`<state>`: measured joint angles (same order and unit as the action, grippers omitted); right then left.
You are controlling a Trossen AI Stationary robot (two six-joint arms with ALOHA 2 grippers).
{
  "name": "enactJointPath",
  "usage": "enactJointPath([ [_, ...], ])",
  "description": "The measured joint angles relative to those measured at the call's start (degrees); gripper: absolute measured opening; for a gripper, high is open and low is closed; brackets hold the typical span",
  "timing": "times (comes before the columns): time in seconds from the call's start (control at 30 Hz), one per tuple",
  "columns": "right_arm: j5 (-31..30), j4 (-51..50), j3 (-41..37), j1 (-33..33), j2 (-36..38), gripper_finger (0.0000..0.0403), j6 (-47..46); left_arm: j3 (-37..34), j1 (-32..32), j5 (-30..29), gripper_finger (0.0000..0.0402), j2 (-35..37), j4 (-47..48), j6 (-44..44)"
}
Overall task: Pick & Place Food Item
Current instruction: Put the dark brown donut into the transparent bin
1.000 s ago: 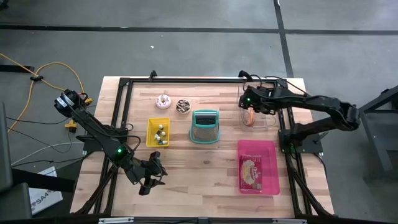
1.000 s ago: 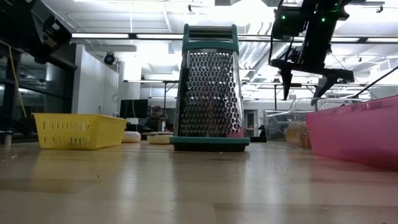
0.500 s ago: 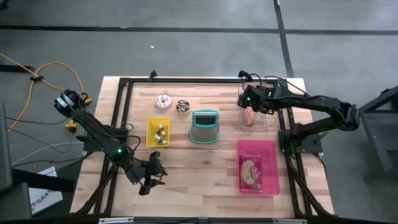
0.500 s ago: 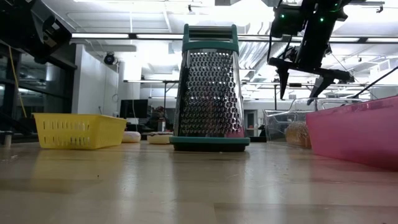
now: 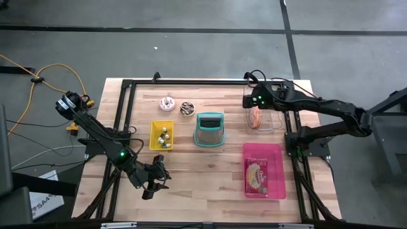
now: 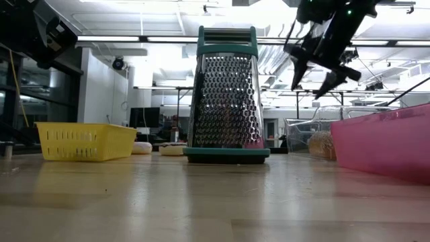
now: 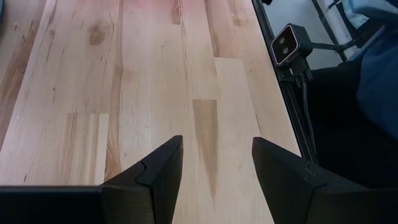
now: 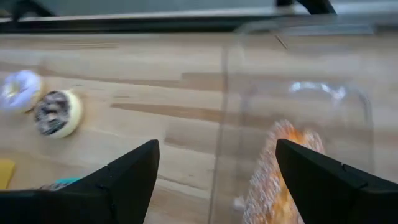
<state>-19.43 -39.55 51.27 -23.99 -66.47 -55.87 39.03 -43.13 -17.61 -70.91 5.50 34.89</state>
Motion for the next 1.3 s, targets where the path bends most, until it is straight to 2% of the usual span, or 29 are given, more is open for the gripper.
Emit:
enactJointPath([
  [0.3,3.57,8.46,0.00,0.00,2.53,0.0311,17.68,0.00,0.00,0.00,0.0189,-0.02,0.00,0.00],
  [0.47,4.63,14.06,0.00,0.00,2.48,0.0311,24.12,0.00,0.00,0.00,0.0189,0.00,0.00,0.00],
  [0.8,5.34,20.90,0.00,-0.02,2.18,0.0311,30.69,0.01,0.00,0.00,0.0189,-0.02,0.01,0.00],
  [1.07,17.97,22.10,0.00,-0.52,0.19,0.0311,33.67,0.02,0.00,0.00,0.0189,0.00,0.00,0.00],
  [1.3,19.54,23.17,0.00,-0.56,-2.21,0.0311,35.15,0.02,0.00,0.00,0.0189,-0.02,0.00,0.00],
])
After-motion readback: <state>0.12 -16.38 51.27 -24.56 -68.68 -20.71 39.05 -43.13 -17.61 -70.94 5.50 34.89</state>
